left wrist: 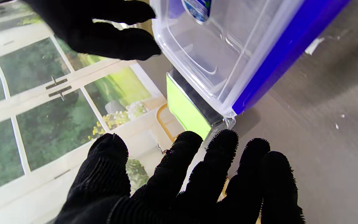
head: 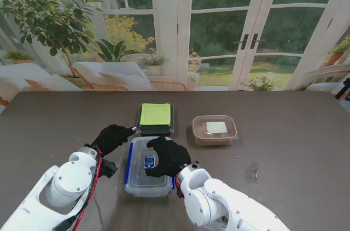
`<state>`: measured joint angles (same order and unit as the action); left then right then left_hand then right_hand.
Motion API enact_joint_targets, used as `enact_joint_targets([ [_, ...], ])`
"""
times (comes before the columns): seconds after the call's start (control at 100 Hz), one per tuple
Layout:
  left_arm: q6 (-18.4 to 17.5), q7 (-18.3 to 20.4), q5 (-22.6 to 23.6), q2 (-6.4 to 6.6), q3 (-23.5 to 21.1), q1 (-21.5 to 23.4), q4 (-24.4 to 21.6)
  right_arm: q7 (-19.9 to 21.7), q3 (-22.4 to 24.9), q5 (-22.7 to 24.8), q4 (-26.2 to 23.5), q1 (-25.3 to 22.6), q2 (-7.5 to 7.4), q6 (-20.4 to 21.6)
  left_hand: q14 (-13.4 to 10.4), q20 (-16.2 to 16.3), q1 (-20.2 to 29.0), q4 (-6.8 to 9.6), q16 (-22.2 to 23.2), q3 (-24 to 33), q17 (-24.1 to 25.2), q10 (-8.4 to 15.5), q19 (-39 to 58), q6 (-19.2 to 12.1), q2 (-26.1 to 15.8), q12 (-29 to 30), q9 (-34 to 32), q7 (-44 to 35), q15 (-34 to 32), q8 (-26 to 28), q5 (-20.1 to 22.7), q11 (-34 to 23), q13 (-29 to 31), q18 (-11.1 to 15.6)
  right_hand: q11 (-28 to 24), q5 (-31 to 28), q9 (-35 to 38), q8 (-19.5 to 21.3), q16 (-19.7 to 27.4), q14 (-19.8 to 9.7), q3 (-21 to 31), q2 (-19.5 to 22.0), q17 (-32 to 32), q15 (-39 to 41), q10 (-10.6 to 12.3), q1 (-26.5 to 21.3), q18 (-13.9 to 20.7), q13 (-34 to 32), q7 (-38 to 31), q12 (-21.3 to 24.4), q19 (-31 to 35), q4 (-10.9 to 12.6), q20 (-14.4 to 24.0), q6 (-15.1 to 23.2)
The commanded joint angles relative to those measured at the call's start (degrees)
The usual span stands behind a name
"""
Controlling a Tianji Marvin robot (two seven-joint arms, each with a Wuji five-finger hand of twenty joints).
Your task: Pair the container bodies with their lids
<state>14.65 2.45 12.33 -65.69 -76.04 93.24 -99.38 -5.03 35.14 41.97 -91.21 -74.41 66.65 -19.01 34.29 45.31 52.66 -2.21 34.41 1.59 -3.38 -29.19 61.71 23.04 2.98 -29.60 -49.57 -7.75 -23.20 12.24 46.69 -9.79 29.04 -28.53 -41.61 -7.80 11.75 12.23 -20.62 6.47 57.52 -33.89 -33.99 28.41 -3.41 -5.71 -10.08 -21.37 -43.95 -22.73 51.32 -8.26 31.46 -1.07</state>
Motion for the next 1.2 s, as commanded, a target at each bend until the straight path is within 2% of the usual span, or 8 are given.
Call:
enact_joint_targets([
  [0.0, -0.2, 1.0, 0.1, 0.36, 0.3, 0.1, -1.1, 1.4, 0.9, 0.4, -1.4, -0.3, -0.49, -0.5, -0.4, -1.4, -1.6, 1.22, -0.9, -0.4, 1.7, 1.5, -2.5, -1.9, -0.3, 0.9, 1.0, -0.3, 1.1, -0.5, 0.3, 0.9, -1.4, 4.1, 0.1, 0.7, 1.0, -0.3, -0.9, 1.3, -2.0, 1.4, 30.9, 0.9, 0.4, 0.2, 1.4, -1.5, -0.6, -0.5, 0.6, 2.0, -0.4, 0.3],
  [0.23, -4.0, 1.5, 8.5, 1.37, 3.0, -1.0, -0.3, 4.0, 5.0, 0.1, -2.6, -1.7, -1.48, -0.8, -3.4, -2.6, 0.0, 1.65, -1.7, -1.3, 3.0, 3.7, -5.1, -3.3, 2.9, 1.9, 2.6, -0.1, 2.5, -0.9, -0.4, 1.4, -2.9, 6.5, -0.2, -2.8, 7.5, 0.3, -1.1, 2.3, -3.0, 4.4, 27.6, 1.8, -0.1, 0.6, 0.3, -6.0, -1.1, -0.5, 2.8, 3.2, -0.2, -0.6],
  [0.29, -5.2, 2.0, 11.4, 1.78, 3.9, -1.4, 0.1, 4.6, 6.0, -0.3, -2.8, -2.1, -1.71, -0.6, -4.8, -2.5, -5.5, 0.82, -2.1, 15.0, 3.2, 4.6, -6.2, -3.6, 8.5, 2.6, 3.5, -0.1, 2.7, -1.5, -1.1, 1.3, -3.5, 7.4, 0.1, -4.4, 9.9, 0.5, -1.3, 2.7, -2.9, 4.9, 26.1, 2.1, -0.3, 0.8, -0.4, -8.0, -1.2, -0.4, 3.8, 3.4, -0.2, -0.7],
  [0.47, -9.0, 4.9, 20.2, 3.30, 5.9, -2.3, 0.6, 5.6, 9.1, -1.1, -3.7, -4.0, -2.16, -0.8, -8.3, -3.8, -2.4, 0.99, -2.8, -1.1, 4.0, 7.9, -9.2, -5.7, 6.3, 3.6, 5.6, 0.2, 3.3, -1.8, -3.0, 2.0, -4.8, 10.0, 0.9, -11.9, 21.0, 2.0, -2.0, 3.6, -2.1, 5.4, 18.7, 3.4, -0.8, 1.0, -3.1, -18.3, -1.5, -0.5, 8.4, 3.7, -0.5, -1.5],
  [1.01, -17.7, 13.3, 35.0, 6.26, 7.1, -2.4, -1.0, 13.5, 16.0, -2.4, -8.3, -9.8, -4.49, 0.5, -15.7, -10.3, -4.0, 0.93, -7.9, -2.0, 5.7, 14.4, -25.5, -7.4, 11.6, 7.8, 14.0, 3.1, 10.1, -3.5, -11.5, 3.6, -9.8, 15.3, 0.4, -21.9, 31.0, 3.2, -6.6, 4.1, -0.5, 6.7, 12.1, 9.8, -1.8, 1.6, -4.8, -29.0, 0.3, -3.6, 15.1, 4.4, -0.8, -0.9],
  [1.02, -17.7, 13.3, 35.1, 6.27, 7.2, -2.4, -1.0, 13.5, 16.0, -2.4, -8.3, -9.9, -4.50, 0.5, -15.7, -10.3, -4.5, 2.94, -8.4, 3.8, 5.2, 14.4, -27.1, -7.3, 14.2, 8.5, 14.2, 3.1, 10.5, -3.9, -11.7, 3.4, -9.8, 15.5, 0.3, -22.0, 31.1, 3.2, -7.0, 4.1, -0.2, 6.7, 12.1, 10.3, -1.7, 1.7, -4.8, -28.9, 0.4, -3.8, 15.4, 4.5, -0.8, -0.9],
  [1.07, -17.9, 13.3, 35.6, 6.30, 7.3, -2.3, -1.0, 13.9, 16.0, -2.7, -8.4, -10.1, -4.61, 0.7, -15.9, -9.8, -13.4, -1.34, -8.5, 28.0, 5.4, 14.6, -27.7, -7.2, 20.0, 8.6, 14.6, 3.2, 10.7, -4.1, -12.2, 3.6, -10.1, 15.5, 0.1, -22.7, 31.4, 3.3, -7.6, 4.0, 0.6, 6.5, 11.8, 11.3, -1.7, 1.8, -4.9, -29.2, 0.7, -4.5, 15.9, 4.7, -0.7, -0.7],
  [1.19, -18.0, 13.7, 36.6, 6.45, 7.9, -2.3, -1.0, 15.3, 16.2, -3.4, -8.7, -10.7, -4.94, 1.4, -16.1, -10.3, -14.5, -1.80, -8.9, 30.3, 5.9, 14.9, -29.0, -7.3, 20.4, 9.0, 15.7, 3.7, 11.4, -4.3, -13.4, 4.0, -10.8, 15.8, -0.2, -24.5, 32.3, 3.3, -8.2, 4.2, 1.6, 6.5, 11.4, 12.5, -1.6, 1.7, -5.1, -30.1, 0.6, -5.0, 16.3, 4.9, -0.6, -0.3],
])
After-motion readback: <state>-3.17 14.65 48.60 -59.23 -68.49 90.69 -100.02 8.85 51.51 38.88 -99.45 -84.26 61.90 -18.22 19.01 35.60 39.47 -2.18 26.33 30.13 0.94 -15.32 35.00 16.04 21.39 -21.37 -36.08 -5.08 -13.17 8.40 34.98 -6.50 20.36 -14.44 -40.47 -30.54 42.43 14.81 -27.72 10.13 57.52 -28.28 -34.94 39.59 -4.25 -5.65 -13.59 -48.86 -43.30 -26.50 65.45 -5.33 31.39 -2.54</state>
